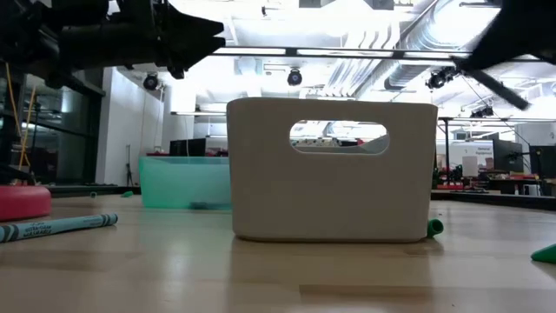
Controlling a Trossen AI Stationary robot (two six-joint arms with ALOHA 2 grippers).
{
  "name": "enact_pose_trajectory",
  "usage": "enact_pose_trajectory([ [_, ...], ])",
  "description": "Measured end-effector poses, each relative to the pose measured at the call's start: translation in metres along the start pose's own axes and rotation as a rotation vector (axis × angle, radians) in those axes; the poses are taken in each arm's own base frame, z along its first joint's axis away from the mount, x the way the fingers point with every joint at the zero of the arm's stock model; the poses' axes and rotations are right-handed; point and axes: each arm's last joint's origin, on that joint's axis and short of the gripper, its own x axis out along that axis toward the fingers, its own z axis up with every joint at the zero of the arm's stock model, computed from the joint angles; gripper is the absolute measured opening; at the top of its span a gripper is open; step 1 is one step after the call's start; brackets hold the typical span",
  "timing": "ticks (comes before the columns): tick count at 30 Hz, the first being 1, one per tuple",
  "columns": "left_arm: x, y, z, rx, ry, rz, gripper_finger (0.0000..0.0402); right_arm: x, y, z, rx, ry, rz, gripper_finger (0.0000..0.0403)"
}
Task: Sort crayons
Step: Put the blue crayon into the yellow bin
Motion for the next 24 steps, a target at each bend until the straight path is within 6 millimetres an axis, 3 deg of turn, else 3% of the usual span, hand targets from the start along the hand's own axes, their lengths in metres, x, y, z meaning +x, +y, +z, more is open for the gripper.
enact_pose_trajectory([
  [5,0.0,-0.001,0.002,-0.035,-0.019,-0.028,0.0186,0.015,0.003,0.022,-0.132,-0.124,-0.044,0.0001],
  [10,0.003,-0.002,0.007,-0.083,-0.042,-0.073,0.0186,0.046,-0.001,0.05,-0.257,-0.18,-0.096,0.0001],
  [16,0.007,-0.005,0.013,-0.127,-0.062,-0.155,0.0186,0.09,-0.006,0.092,-0.393,-0.3,0.118,0.0001],
  [20,0.008,-0.005,0.013,-0.129,-0.062,-0.159,0.0186,0.107,-0.028,0.116,-0.442,-0.518,0.276,0.0],
  [24,0.008,-0.005,0.013,-0.092,-0.057,-0.159,0.0186,0.111,-0.057,0.123,-0.438,-0.71,0.43,0.0],
])
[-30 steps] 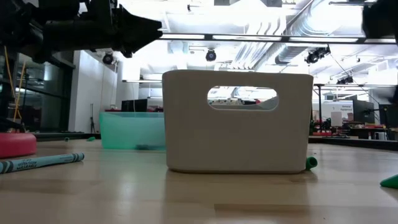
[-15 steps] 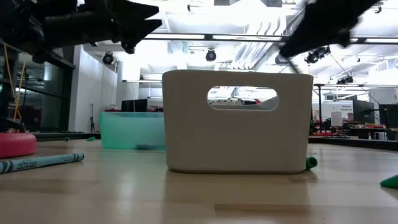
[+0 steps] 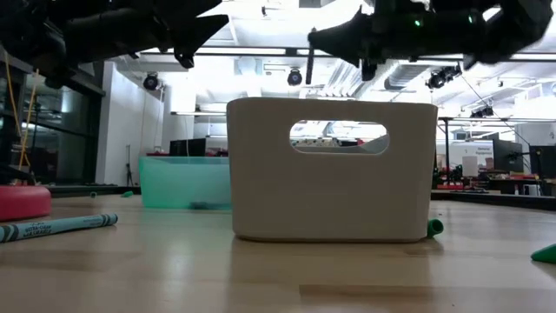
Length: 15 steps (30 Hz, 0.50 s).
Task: Sort crayons
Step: Put the blue crayon into the yellow bin
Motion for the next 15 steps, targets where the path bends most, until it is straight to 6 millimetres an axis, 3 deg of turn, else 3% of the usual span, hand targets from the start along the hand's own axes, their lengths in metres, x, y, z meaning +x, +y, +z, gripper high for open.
enact_pose_trajectory([
  [5,-0.0001,0.0003,-0.0053,0.028,0.054,0.008,0.0186,-0.0123,-0.0121,-0.0083,0.001,-0.074,0.027,0.0],
  [15,-0.0002,0.0007,-0.0071,-0.013,0.072,0.017,0.0186,-0.0033,-0.0064,0.0003,-0.004,-0.059,0.101,0.0],
])
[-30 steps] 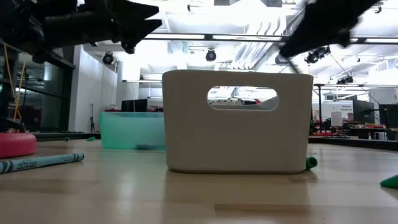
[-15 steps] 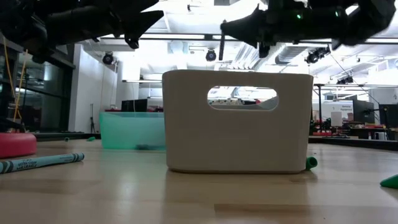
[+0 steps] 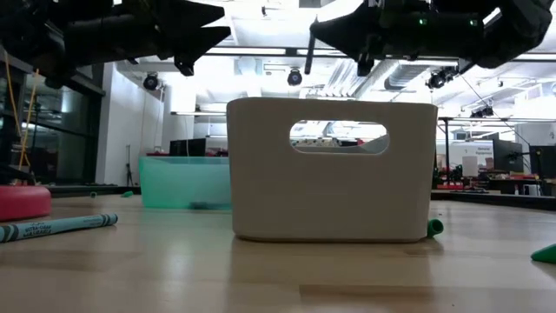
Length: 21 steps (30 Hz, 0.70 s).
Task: Sort crayons
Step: Put the blue crayon into the yellow bin
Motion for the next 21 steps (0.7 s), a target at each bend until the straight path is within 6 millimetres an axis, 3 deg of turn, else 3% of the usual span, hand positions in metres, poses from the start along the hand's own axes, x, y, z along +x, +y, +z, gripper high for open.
enact_pose_trajectory([
  [21,0.0001,-0.0039,0.0005,-0.003,-0.006,-0.017,0.0186,0.0052,0.0033,0.0012,-0.01,0.046,0.012,0.0],
])
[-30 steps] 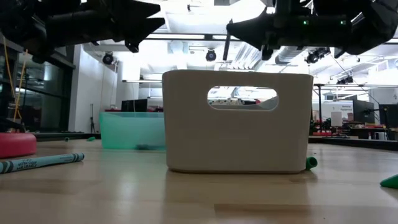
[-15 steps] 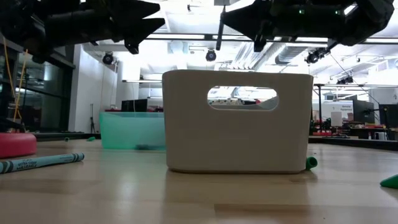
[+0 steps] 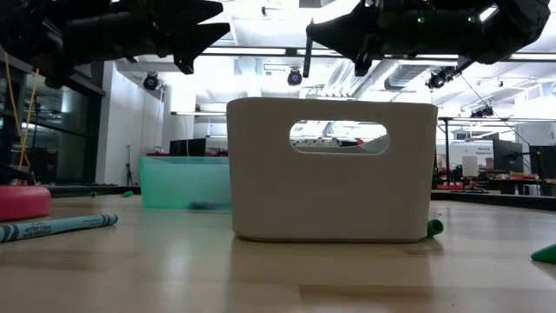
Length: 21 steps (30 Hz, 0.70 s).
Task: Sort crayons
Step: Put the blue crayon into the yellow bin
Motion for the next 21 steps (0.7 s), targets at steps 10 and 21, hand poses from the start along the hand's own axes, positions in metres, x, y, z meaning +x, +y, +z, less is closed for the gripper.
enact_pose_trajectory([
  [10,0.0,0.0,0.0,0.0,0.0,0.0,0.0186,-0.0001,0.0,-0.0032,0.0,0.033,0.0,0.0],
  [21,0.0,0.0,-0.0003,-0.001,0.003,0.0,0.0186,-0.0001,0.0,-0.0033,0.001,0.034,0.0,0.0],
])
